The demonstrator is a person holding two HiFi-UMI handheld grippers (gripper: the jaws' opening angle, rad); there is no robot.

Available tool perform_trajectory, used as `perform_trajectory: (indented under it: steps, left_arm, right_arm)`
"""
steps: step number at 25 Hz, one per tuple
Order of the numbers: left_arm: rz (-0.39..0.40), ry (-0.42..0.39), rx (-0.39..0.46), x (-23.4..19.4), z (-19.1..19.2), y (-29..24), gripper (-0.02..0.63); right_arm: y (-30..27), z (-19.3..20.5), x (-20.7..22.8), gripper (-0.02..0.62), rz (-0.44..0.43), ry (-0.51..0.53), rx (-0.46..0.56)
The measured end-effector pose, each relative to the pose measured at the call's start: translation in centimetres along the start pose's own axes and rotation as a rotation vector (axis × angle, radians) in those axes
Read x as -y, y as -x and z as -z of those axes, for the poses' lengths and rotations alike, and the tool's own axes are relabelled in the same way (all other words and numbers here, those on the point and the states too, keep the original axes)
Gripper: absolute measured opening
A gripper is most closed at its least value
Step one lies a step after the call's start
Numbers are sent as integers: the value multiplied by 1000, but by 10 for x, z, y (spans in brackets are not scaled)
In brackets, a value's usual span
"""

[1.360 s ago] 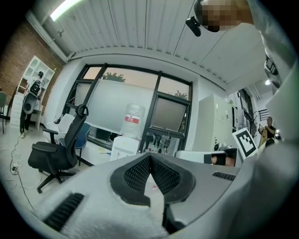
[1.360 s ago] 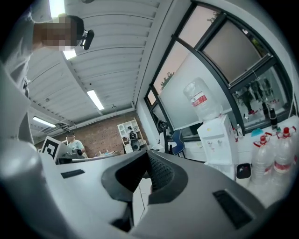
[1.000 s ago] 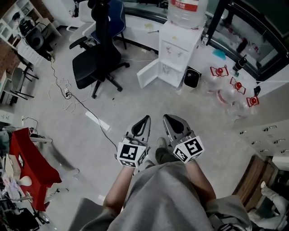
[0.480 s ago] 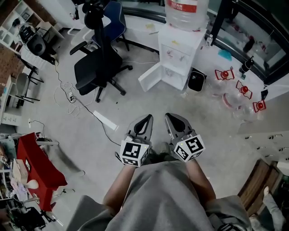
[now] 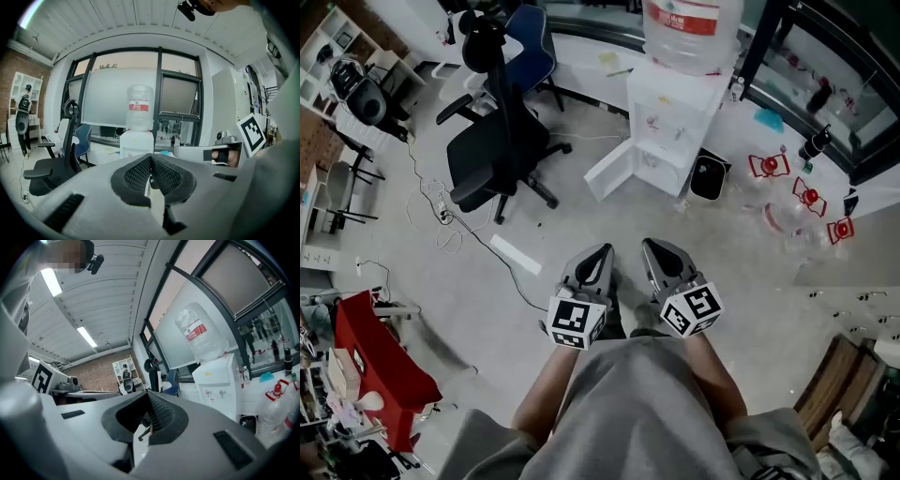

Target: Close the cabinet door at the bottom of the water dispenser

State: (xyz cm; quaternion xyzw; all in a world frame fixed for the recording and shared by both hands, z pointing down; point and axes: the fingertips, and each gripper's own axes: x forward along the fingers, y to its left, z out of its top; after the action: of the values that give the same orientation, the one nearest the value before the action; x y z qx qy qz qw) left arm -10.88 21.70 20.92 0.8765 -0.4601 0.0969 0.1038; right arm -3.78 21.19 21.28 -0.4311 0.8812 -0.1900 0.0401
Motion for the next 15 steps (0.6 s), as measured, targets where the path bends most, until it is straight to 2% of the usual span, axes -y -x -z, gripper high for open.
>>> perform_trajectory:
  steps: [15]
  left_arm:
    - [33,63,-67,-120,18,-95,8]
  right_arm:
    - [-133,17,63,9,75,-91,-55]
